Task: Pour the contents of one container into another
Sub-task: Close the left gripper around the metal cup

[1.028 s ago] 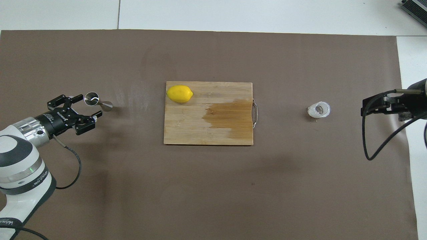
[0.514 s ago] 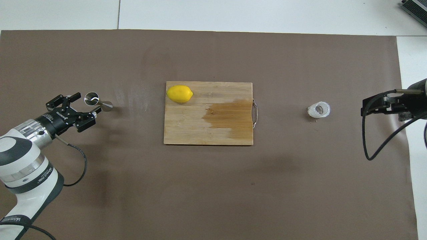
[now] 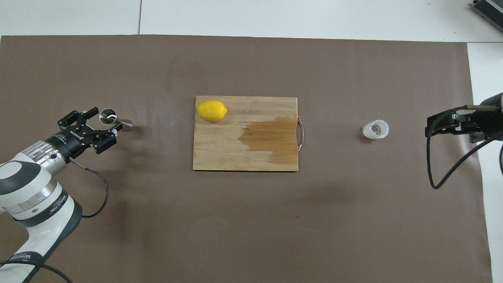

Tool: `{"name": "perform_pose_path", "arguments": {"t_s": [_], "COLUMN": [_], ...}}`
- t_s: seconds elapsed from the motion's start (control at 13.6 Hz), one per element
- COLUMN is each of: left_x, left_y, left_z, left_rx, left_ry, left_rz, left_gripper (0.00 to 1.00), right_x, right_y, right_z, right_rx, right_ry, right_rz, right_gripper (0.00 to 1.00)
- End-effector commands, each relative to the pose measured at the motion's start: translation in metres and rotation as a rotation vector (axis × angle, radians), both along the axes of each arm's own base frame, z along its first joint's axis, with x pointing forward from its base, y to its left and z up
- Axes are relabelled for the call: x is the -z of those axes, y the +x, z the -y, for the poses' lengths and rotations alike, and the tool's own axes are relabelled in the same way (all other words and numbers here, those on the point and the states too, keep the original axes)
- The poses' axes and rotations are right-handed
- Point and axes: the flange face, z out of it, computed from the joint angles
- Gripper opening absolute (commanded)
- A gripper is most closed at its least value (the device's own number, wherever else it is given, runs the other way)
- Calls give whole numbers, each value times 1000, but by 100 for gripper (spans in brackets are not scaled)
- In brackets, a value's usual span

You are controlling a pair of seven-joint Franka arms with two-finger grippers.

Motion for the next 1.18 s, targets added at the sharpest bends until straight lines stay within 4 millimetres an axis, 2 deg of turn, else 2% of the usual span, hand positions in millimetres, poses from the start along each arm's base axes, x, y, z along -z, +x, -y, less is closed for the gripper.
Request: {"name": "perform_pose_path", "arguments": {"t_s": [0.0,0.44,0.73,1.1], "left_x": [0,0,0,0], "left_y": [3,2,2,2], "left_z": [0,-1,-1,-1], "left_rx": [-19,-23,-24,-26], "left_ry": [10,14,15,15], "left_rz": [11,9,9,7], "left_gripper": [85,75,46,24], "right_x": [-3,-3,-3,-3], "right_y": [-3,-3,-3,-3], "right_z": [2,2,2,2], "right_rx": [-7,-7,-7,-7], "right_ry": [22,22,22,22], "right_rz": [1,1,1,1], "right_gripper": [100,100,100,100]}}
